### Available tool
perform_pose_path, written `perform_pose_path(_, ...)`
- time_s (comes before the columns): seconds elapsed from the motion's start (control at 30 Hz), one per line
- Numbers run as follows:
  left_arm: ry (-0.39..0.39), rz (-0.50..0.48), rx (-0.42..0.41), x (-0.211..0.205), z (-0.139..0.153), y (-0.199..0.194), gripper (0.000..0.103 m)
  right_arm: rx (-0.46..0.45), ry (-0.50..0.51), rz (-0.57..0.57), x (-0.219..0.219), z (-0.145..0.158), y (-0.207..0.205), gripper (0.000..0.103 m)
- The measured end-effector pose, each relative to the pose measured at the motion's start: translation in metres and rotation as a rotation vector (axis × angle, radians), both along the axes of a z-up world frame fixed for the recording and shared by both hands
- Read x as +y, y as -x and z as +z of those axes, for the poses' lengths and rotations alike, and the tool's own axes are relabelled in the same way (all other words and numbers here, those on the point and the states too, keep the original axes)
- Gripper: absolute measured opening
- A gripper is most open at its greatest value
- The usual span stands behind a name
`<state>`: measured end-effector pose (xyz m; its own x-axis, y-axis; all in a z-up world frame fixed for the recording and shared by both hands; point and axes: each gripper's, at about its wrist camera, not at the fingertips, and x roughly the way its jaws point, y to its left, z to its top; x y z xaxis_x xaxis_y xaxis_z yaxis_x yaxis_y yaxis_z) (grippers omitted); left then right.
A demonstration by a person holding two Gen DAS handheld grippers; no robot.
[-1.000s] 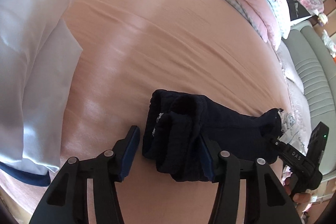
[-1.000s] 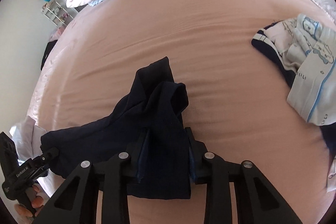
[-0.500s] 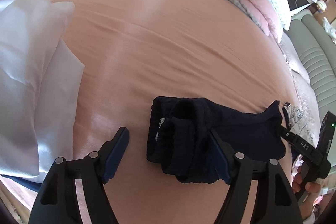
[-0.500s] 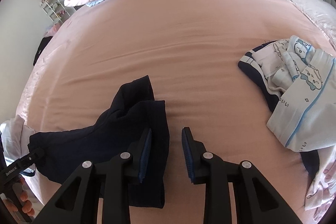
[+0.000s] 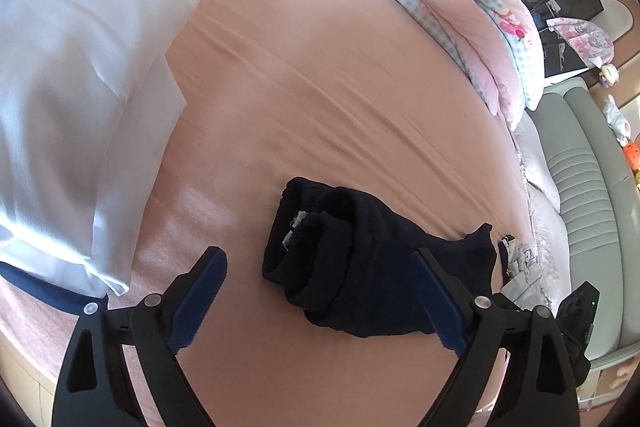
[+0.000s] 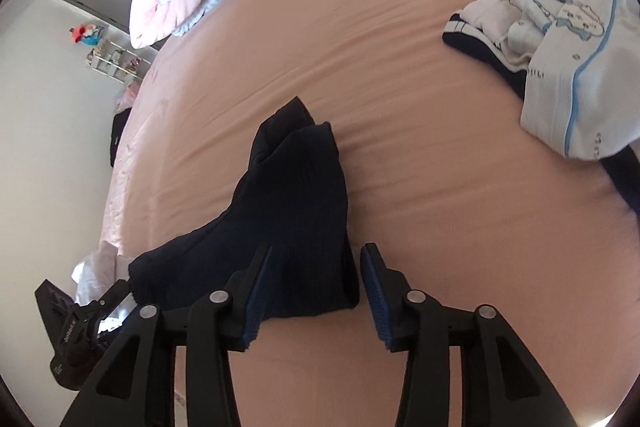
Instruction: Fold clothes
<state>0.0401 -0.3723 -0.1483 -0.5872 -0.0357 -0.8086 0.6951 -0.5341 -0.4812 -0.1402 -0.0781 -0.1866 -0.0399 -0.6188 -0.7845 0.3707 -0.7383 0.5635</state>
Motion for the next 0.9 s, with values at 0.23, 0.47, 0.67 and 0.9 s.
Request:
perform_pose_path(0.23, 0.001, -0.021, -0.054, 0.009, -0.010, 0.012, 0.094, -0.222, 0.186, -0.090, 0.018, -0.022, -0.019, 0.070)
perform_pose_path(0.47, 0.016, -0.041, -0.073, 0.014, -0.015, 0.021, 0.095, -0.332, 0.297, -0.172, 0.010, -0.044, -0.021, 0.070)
perform_pose_path(0.67, 0.019, -0.057, -0.077, 0.014, -0.018, 0.022, 0.094, -0.325, 0.330, -0.177, -0.013, -0.049, -0.013, 0.071)
perform_pose_path(0.9, -0.020, -0.063, -0.040, 0.006, -0.021, 0.013, 0.094, -0.220, 0.298, -0.115, -0.034, -0.040, -0.015, 0.082)
